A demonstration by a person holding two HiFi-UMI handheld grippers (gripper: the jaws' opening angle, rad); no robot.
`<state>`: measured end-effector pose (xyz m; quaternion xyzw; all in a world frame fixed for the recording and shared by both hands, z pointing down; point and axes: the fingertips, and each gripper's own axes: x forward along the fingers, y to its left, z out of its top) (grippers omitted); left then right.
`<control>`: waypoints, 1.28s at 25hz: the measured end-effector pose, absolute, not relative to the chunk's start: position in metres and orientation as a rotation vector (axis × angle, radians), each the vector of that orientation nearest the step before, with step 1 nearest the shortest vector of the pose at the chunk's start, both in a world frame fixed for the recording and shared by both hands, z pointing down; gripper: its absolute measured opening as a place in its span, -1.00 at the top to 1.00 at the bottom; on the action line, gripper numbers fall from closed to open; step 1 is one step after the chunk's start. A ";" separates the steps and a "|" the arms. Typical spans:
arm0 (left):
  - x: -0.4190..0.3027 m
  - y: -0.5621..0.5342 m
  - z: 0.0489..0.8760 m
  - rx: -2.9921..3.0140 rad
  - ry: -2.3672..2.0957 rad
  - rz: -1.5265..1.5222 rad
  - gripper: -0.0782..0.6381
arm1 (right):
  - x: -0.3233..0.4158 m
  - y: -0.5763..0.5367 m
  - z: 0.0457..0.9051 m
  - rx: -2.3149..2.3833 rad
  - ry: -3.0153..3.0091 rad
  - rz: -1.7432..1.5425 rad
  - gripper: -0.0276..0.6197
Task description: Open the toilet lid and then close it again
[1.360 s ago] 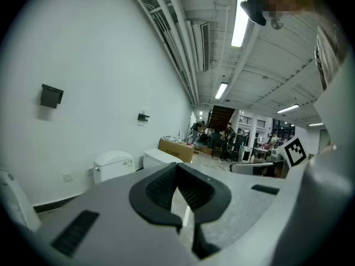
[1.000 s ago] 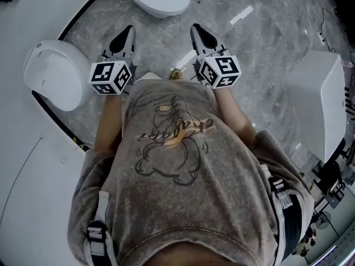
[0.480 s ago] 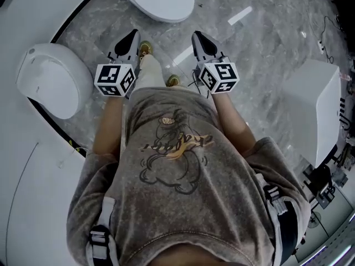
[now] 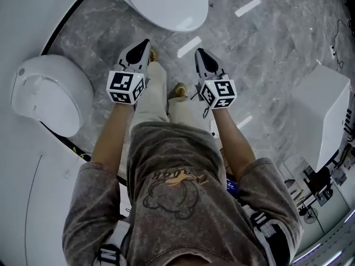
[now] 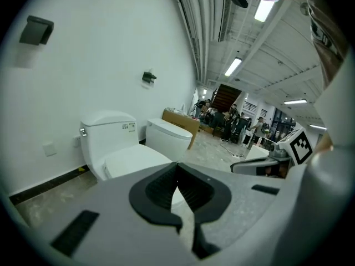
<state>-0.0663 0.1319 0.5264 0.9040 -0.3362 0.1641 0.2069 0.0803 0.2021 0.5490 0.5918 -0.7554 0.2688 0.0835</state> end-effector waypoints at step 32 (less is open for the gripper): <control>-0.015 0.072 0.835 2.404 -0.834 0.569 0.76 | 0.087 0.126 0.833 1.708 -2.145 0.963 0.83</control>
